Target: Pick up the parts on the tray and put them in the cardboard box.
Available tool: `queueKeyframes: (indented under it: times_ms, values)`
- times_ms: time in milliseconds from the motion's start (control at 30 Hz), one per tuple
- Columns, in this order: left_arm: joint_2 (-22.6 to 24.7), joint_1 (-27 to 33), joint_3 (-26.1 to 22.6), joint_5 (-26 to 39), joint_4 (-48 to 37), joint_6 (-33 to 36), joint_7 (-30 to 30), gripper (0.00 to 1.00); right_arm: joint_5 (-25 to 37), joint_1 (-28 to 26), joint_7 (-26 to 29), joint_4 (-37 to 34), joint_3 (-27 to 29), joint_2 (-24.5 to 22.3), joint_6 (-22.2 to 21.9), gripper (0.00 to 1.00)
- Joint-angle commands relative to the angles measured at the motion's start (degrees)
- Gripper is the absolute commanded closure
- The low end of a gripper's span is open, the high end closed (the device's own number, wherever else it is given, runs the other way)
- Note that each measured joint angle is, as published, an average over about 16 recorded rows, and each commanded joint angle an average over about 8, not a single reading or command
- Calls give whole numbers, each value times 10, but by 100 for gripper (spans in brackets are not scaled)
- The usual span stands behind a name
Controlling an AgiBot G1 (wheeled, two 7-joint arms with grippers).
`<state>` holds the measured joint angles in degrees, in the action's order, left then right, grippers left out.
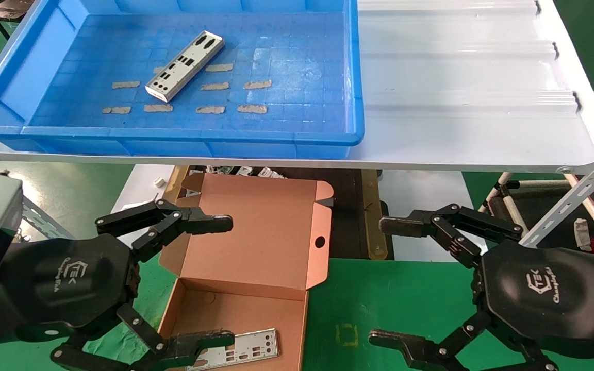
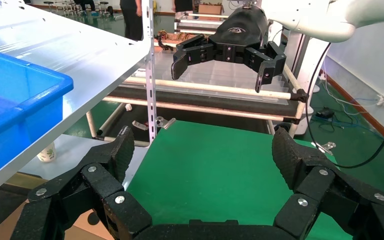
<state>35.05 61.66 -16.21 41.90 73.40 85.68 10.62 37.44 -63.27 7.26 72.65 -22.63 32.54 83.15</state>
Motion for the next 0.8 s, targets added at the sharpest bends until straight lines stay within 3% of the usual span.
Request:
queueKeyframes:
  times_ms: [33,800]
  values:
    - [0,0,0,0,0,0,0,0,0,0,0,0,0,0,0,0]
    - [0,0,0,0,0,0,0,0,0,0,0,0,0,0,0,0]
